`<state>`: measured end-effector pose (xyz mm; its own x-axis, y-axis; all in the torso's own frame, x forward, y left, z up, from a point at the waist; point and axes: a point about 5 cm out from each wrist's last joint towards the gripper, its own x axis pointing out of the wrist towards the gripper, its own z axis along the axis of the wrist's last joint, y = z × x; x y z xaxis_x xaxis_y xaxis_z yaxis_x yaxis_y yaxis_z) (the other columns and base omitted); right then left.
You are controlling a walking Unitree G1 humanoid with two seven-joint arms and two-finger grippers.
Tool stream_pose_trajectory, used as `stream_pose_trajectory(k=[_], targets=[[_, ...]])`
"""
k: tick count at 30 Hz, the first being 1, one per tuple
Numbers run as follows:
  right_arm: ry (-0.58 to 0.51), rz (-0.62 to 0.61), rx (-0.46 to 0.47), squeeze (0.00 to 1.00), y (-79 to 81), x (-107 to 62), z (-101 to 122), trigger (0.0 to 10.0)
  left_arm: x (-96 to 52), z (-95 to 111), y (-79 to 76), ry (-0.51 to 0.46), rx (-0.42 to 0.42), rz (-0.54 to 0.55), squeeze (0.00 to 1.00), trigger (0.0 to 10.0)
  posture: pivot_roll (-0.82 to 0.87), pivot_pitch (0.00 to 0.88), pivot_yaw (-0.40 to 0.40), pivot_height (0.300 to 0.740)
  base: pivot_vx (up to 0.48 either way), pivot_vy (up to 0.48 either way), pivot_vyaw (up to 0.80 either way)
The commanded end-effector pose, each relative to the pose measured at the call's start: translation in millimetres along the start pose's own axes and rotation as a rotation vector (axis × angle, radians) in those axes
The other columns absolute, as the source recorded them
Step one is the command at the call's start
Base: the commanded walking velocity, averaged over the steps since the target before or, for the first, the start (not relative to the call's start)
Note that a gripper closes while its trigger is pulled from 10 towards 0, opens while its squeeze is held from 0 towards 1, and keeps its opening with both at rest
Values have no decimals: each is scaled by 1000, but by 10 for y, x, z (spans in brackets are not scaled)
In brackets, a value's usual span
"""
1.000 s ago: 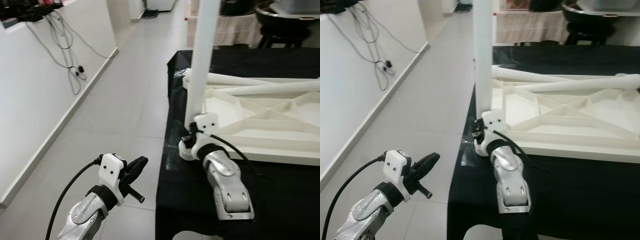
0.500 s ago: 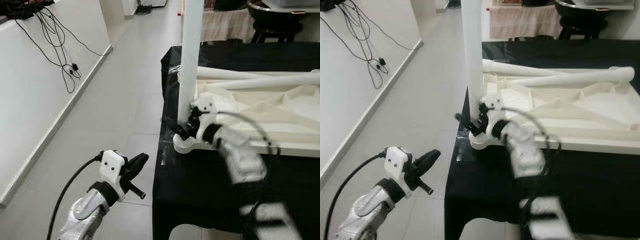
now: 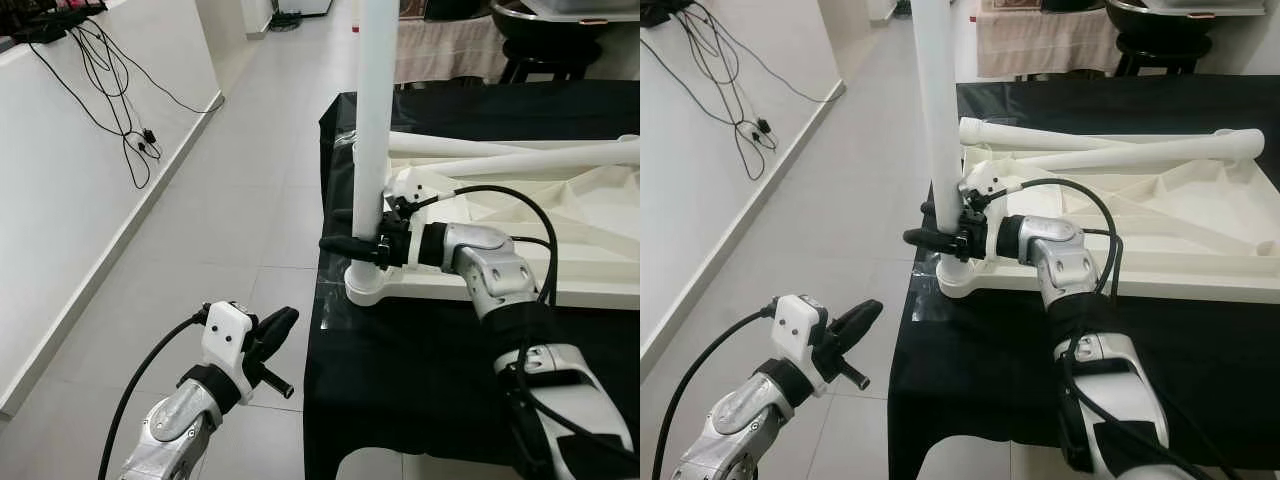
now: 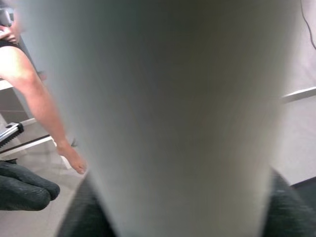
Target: Building children table
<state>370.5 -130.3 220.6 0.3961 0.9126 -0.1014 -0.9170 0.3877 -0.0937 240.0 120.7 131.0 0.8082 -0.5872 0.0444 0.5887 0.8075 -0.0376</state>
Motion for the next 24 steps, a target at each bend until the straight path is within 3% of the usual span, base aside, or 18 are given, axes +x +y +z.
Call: stream_pose_trajectory(k=[1, 5, 8, 9, 11, 13, 14, 15, 16, 17, 18, 19, 24], targets=[[-7, 64, 23, 0, 56, 78, -47, 0, -34, -31, -2, 18, -3, 8, 0, 10000, 25, 147, 69, 740, 0, 0, 0], [-10, 38, 17, 0, 34, 50, -59, 0, -35, -27, -2, 17, -3, 8, 0, 10000, 16, 154, 68, 740, 0, 0, 0], [3, -198, 1, 0, -10, -39, -126, 0, -41, -15, 1, 14, -4, 8, 0, 10000, 11, 166, 61, 740, 0, 0, 0], [3, -198, 1, 0, -10, -39, -126, 0, -41, -15, 1, 14, -4, 8, 0, 10000, 11, 166, 61, 740, 0, 0, 0], [-5, -470, 59, 0, 86, -64, -261, 0, -52, -7, 17, 13, -2, 12, 0, 10000, 4, 166, 48, 740, 0, 0, 0], [-5, -470, 59, 0, 86, -64, -261, 0, -52, -7, 17, 13, -2, 12, 0, 10000, 4, 166, 48, 740, 0, 0, 0], [-6, -593, 96, 0, 134, -89, -322, 0, -56, -4, 25, 13, -1, 14, 0, 10000, 4, 166, 48, 740, 0, 0, 0], [24, -755, 124, 0, 410, -33, -499, 0, -55, -1, 38, 14, 0, 12, 0, 10000, -2, 182, 66, 740, 0, 0, 0], [24, -755, 124, 0, 410, -33, -499, 0, -55, -1, 38, 14, 0, 12, 0, 10000, -2, 182, 66, 740, 0, 0, 0], [40, -866, 142, 0, 600, -25, -581, 0, -54, 0, 50, 15, 1, 11, 0, 10000, -4, 179, 69, 740, 0, 0, 0], [40, -866, 142, 0, 600, -25, -581, 0, -54, 0, 50, 15, 1, 11, 0, 10000, -4, 179, 69, 740, 0, 0, 0], [53, -884, 125, 0, 717, 21, -613, 0, -51, -2, 57, 16, 2, 10, 0, 10000, -21, 171, 80, 740, 0, 0, 0], [59, -870, 80, 0, 637, 140, -589, 0, -27, -10, 64, 18, 5, 10, 0, 10000, -2, 161, 70, 740, 0, 0, 0]])
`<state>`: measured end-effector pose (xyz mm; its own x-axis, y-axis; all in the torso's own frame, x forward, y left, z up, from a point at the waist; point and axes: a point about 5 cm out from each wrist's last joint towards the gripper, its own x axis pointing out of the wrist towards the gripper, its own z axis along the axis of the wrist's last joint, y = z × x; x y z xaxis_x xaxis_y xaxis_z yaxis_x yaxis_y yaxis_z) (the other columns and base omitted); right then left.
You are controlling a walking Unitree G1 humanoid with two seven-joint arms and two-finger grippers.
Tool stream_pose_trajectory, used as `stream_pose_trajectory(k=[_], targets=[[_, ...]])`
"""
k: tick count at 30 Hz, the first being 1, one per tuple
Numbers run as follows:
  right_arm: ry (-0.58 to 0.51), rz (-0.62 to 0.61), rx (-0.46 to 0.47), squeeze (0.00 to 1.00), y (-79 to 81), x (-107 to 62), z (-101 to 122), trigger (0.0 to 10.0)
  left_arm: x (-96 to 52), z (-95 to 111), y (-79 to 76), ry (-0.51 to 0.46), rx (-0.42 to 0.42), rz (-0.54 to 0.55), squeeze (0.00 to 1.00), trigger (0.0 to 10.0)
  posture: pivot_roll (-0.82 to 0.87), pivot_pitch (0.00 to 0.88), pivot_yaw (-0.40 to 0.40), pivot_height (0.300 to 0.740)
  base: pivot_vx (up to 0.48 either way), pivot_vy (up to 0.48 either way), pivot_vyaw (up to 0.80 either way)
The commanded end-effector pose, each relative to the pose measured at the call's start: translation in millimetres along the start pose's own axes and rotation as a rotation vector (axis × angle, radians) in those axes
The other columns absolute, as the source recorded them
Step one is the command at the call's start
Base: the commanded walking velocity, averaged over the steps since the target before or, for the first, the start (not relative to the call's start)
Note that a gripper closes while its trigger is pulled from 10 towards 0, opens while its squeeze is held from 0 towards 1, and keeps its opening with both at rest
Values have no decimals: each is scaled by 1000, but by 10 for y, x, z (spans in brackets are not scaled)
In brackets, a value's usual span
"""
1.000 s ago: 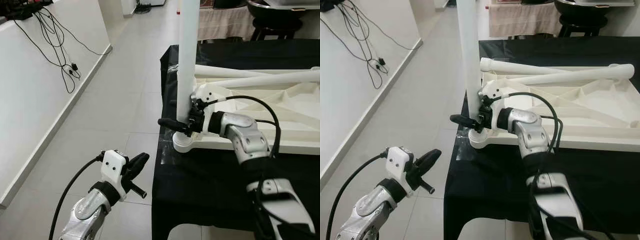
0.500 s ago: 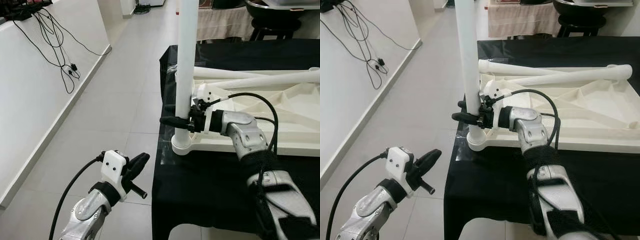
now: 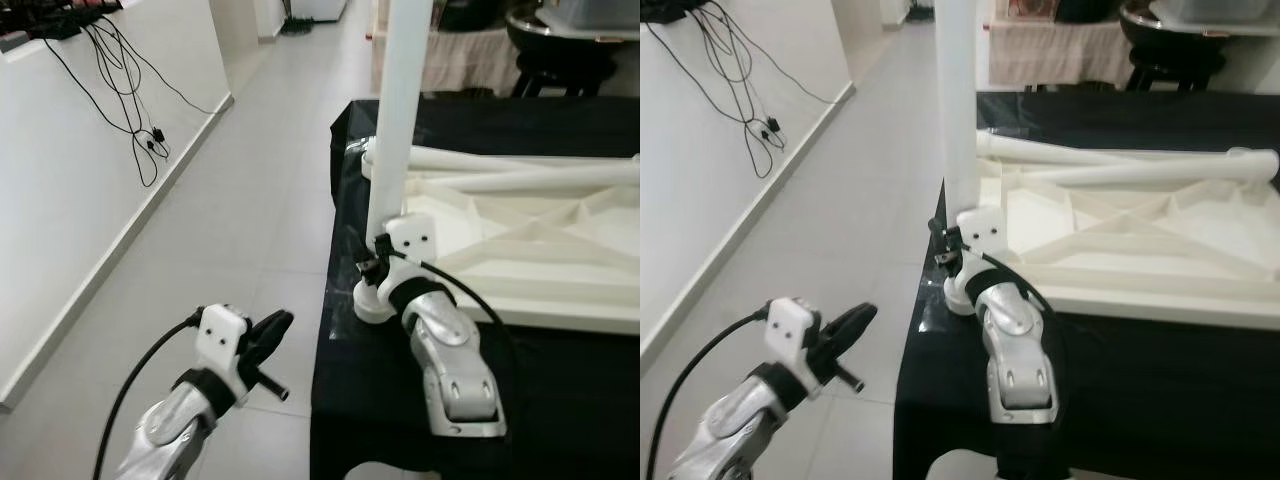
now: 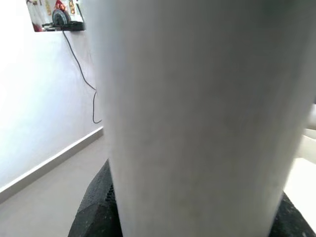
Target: Building children table
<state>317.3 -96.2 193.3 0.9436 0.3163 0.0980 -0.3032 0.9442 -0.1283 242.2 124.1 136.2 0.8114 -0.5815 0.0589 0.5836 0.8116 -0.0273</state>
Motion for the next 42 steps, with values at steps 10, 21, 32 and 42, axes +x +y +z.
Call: stream_pose_trajectory(k=[10, 21, 32, 42], targets=[[103, 220, 58, 1000, -79, 156, -124, 10000, -11, -65, 32, 28, -1, 17, 0, 10000, 15, 143, 64, 740, 0, 0, 0], [128, 739, -53, 0, -352, 339, 21, 10000, -10, -92, -1, 31, 1, 18, 0, 10000, 36, 124, 58, 740, 0, 0, 0], [249, 716, 45, 0, -426, 442, -174, 0, -31, -105, -17, 36, 7, 18, 0, 10000, 46, 121, 57, 740, 0, 0, 0], [324, 547, 32, 0, -678, 322, -401, 0, -50, -104, -42, 35, 4, 16, 0, 10000, 32, 137, 53, 740, 0, 0, 0]])
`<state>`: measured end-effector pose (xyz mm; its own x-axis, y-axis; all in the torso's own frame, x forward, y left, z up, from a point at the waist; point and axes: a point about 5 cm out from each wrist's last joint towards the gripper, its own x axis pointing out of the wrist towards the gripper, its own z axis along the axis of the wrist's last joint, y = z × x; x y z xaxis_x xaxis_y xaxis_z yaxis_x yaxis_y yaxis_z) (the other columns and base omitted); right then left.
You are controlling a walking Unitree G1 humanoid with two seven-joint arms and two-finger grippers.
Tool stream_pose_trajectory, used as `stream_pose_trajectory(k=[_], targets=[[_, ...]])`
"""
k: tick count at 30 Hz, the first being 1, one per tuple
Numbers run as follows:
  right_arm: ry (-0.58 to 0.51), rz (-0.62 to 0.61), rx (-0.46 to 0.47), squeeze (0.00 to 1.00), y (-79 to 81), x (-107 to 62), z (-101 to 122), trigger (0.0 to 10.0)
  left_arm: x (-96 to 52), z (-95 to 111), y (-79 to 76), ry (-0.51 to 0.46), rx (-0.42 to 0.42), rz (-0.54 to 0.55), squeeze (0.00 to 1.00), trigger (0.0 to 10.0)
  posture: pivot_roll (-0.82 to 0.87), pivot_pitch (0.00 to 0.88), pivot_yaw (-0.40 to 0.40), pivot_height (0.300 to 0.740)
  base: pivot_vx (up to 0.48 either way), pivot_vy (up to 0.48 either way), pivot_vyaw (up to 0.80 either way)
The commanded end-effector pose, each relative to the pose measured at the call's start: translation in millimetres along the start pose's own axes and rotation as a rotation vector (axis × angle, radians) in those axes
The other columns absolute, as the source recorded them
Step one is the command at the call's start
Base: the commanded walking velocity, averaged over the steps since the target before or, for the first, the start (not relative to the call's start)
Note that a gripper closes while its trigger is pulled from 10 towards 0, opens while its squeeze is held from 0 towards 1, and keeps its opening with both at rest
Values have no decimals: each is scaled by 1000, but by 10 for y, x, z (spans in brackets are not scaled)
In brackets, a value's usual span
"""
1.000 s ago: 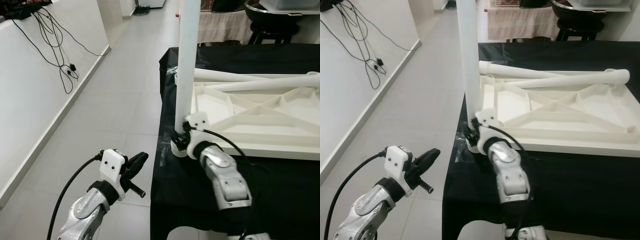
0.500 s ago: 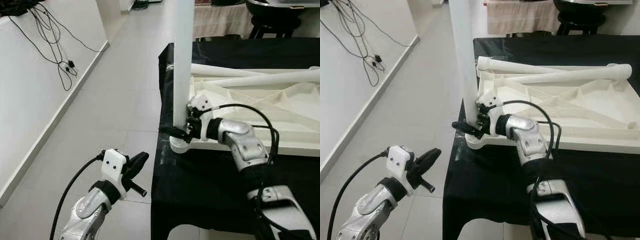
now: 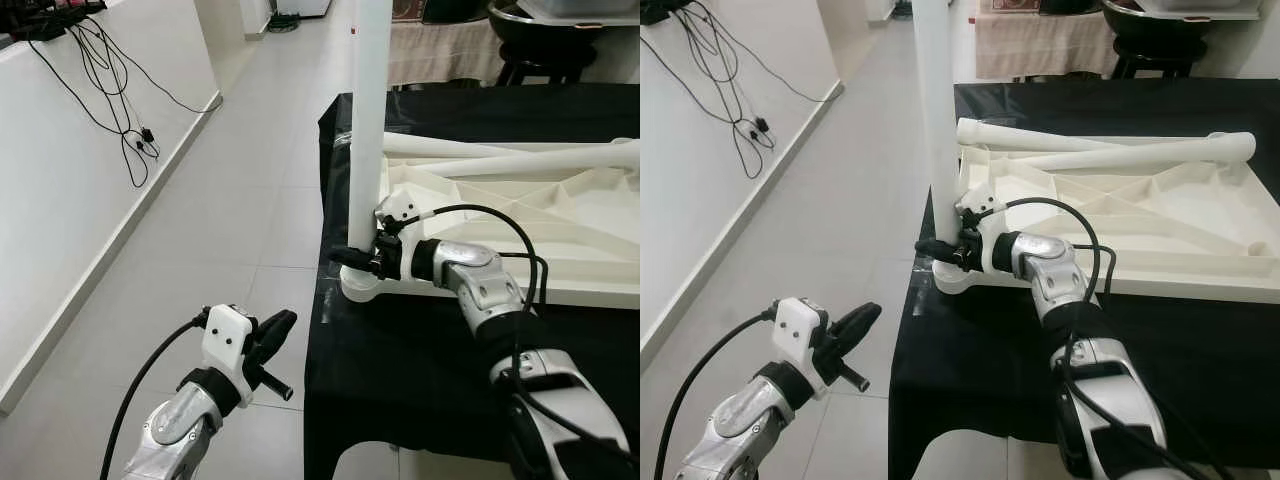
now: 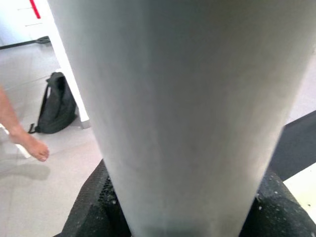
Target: Building children table
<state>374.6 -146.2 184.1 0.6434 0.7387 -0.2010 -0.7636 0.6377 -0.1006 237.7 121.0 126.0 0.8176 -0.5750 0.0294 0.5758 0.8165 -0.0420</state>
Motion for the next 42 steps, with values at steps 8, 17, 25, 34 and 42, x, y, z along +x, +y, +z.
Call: stream_pose_trajectory(k=[8, 17, 25, 34, 42], targets=[[162, -749, 309, 0, 496, -673, -827, 0, -51, 12, 21, 9, 32, 9, 0, 10000, 46, 153, 54, 740, 0, 0, 0], [37, -763, 259, 1000, 624, -410, -503, 10000, -23, 2, 93, 19, 42, 1, 0, 10000, 34, 127, 66, 740, 0, 0, 0], [-58, -645, 250, 1000, 484, -322, -204, 10000, -16, 6, 105, 16, 43, 8, 0, 10000, 35, 125, 66, 740, 0, 0, 0], [-34, 10, -91, 0, 252, -318, 80, 10000, 28, 3, 60, 8, 35, 3, 0, 10000, 45, 121, 52, 740, 0, 0, 0], [-33, 96, -23, 0, 98, -228, 127, 6235, 31, 8, 31, 2, 31, 8, 0, 10000, 53, 126, 46, 740, 0, 0, 0]])
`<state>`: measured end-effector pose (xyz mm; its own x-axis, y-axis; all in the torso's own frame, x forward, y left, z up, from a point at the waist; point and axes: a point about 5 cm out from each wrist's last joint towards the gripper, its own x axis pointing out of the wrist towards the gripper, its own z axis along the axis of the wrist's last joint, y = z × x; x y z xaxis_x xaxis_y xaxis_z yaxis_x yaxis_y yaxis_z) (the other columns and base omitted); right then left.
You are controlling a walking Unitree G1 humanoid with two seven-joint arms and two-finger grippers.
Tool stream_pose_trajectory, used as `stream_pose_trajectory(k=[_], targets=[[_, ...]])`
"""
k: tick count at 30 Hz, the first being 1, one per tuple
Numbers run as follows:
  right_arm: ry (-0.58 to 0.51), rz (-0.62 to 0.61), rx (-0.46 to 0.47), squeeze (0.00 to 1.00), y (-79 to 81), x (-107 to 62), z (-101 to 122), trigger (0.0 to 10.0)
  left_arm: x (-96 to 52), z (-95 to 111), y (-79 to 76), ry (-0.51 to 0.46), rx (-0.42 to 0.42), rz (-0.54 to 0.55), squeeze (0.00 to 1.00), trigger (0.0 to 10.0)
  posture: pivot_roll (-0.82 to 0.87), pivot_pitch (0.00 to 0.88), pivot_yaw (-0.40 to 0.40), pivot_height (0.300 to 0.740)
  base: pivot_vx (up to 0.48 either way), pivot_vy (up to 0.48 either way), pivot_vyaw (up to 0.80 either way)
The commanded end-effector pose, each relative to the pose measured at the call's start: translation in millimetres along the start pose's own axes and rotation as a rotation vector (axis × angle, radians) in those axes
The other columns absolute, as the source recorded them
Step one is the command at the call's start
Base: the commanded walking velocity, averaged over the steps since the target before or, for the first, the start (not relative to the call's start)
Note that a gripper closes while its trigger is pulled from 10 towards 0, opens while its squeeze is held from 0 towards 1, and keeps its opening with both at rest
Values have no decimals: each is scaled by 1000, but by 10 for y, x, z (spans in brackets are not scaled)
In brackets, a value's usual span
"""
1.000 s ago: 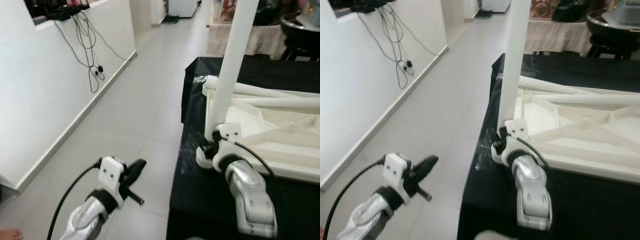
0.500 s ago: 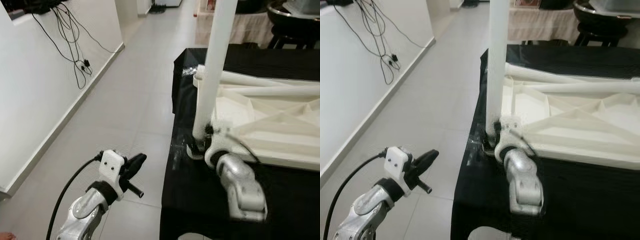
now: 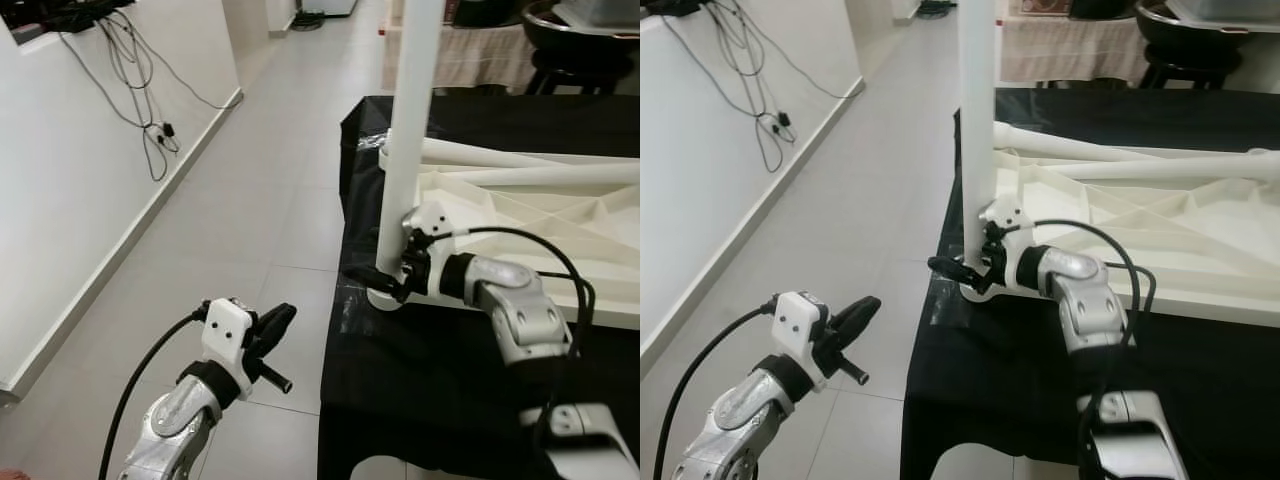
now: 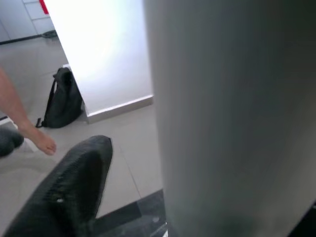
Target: Building children table
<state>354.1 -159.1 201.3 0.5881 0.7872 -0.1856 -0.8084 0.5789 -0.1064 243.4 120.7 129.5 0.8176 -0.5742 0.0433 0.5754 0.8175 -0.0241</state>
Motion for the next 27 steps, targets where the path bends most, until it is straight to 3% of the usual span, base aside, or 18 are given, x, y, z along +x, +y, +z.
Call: stream_pose_trajectory(k=[1, 10, 15, 16, 17, 18, 19, 20, 21, 23, 27], targets=[[-15, 34, 8, 0, 12, 55, 10, 0, -20, -25, -4, 15, 11, 7, 0, 10000, 55, 127, 46, 740, 0, 0, 0], [3, 89, 1, 0, 16, 66, -52, 0, -35, -8, -10, 11, 4, 5, 0, 10000, 47, 141, 46, 740, 0, 0, 0], [25, 11, 56, 0, 89, -45, -260, 0, -56, 4, -2, 8, -1, 6, 0, 10000, 34, 155, 44, 740, 0, 0, 0], [46, -123, 95, 0, 120, -55, -347, 0, -68, 4, 4, 9, 0, 6, 0, 10000, 36, 157, 39, 740, 0, 0, 0], [63, -333, 158, 0, 132, -81, -437, 0, -76, 3, 9, 10, 0, 6, 0, 10000, 36, 157, 39, 740, 0, 0, 0], [55, -593, 260, 0, 292, -129, -534, 0, -88, 7, 28, 11, 0, 8, 0, 10000, 11, 168, 55, 740, 0, 0, 0], [55, -593, 260, 0, 292, -129, -534, 0, -88, 7, 28, 11, 0, 8, 0, 10000, 11, 168, 55, 740, 0, 0, 0], [65, -787, 343, 0, 408, -232, -612, 0, -96, 11, 43, 12, 1, 8, 0, 10000, 10, 169, 60, 740, 0, 0, 0], [65, -787, 343, 0, 408, -232, -612, 0, -96, 11, 43, 12, 1, 8, 0, 10000, 10, 169, 60, 740, 0, 0, 0], [54, -882, 321, 0, 582, -284, -606, 0, -86, -8, 70, 19, -3, 2, 0, 10000, -12, 140, 77, 740, 0, 0, 0], [21, -853, 259, 0, 524, -214, -502, 0, -65, -31, 77, 26, -12, -17, 0, 10000, -9, 133, 66, 740, 0, 0, 0]])
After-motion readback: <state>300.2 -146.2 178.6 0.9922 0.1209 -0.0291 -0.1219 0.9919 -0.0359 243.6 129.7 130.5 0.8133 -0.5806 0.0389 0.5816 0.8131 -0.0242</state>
